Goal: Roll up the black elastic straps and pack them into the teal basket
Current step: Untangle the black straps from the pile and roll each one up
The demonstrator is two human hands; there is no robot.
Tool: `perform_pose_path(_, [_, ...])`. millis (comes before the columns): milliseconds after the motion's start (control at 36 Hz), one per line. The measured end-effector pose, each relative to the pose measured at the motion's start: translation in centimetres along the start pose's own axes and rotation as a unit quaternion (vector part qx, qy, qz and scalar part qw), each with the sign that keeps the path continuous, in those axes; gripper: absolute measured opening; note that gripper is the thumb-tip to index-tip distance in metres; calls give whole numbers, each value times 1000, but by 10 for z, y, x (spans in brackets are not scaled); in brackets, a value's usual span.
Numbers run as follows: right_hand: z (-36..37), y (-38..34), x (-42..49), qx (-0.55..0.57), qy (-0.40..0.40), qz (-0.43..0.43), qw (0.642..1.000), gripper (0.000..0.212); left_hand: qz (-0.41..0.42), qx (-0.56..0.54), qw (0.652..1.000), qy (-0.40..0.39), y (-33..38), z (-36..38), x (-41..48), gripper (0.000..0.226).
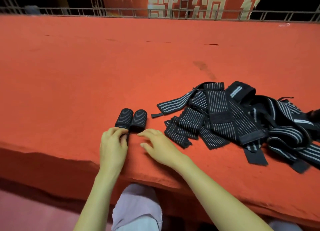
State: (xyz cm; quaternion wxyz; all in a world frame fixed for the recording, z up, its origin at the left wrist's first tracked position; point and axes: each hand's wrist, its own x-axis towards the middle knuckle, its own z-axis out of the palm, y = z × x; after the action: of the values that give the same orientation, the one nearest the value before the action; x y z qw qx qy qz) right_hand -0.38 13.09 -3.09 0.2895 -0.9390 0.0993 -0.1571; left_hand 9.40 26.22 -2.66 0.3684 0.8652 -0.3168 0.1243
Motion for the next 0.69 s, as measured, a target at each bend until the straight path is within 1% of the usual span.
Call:
perform_pose_path(83, [-28, 11, -15, -23, 58, 16, 998, 33, 44, -52, 998, -14, 27, 14, -5, 16])
perform_pose_path(139, [-48, 22, -27, -46, 114, 32, 992, 31, 76, -89, 992, -41, 47, 26, -7, 16])
perform_pose_path(194, [-63, 39, -36, -85, 159, 61, 982, 34, 95, -110, 987, -74, 65, 38, -9, 21])
perform_pose_path(222, [-70, 48, -40, -108, 164, 87, 977, 38, 101, -113, 984, -90, 74, 45, -10, 24])
perform_pose_path(278, [-79, 63, -47, -136, 141, 150, 969, 49, 99, -103, 981, -128, 89, 57, -10, 35])
perform_pose_path(333, [-85, 75, -53, -126, 116, 202, 964, 53, 83, -78, 980, -160, 101, 69, -11, 47])
perform_pose_path(389, [-89, 86, -54, -121, 102, 229, 961, 45, 57, -53, 979, -187, 110, 78, -10, 54])
perform_pose_path(444, [-92, 94, -53, -117, 107, 238, 958, 27, 36, -44, 974, -220, 116, 86, -10, 58])
perform_pose_path(500, [-98, 96, -51, -82, 142, 232, 959, 14, 29, -47, 968, -245, 118, 92, -10, 60])
perform_pose_path(583, [-111, 93, -51, -8, 241, 217, 946, 10, 38, -60, 966, -248, 113, 98, -9, 61])
perform_pose_path(639, [-123, 89, -51, 75, 302, 244, 919, 13, 34, -67, 969, -236, 110, 98, -9, 55])
perform_pose_path(667, [-129, 88, -51, 146, 328, 262, 896, 15, 31, -69, 971, -228, 109, 99, -9, 51])
perform_pose_path(694, [-135, 87, -50, 240, 353, 275, 862, 17, 30, -71, 972, -220, 109, 99, -9, 47])
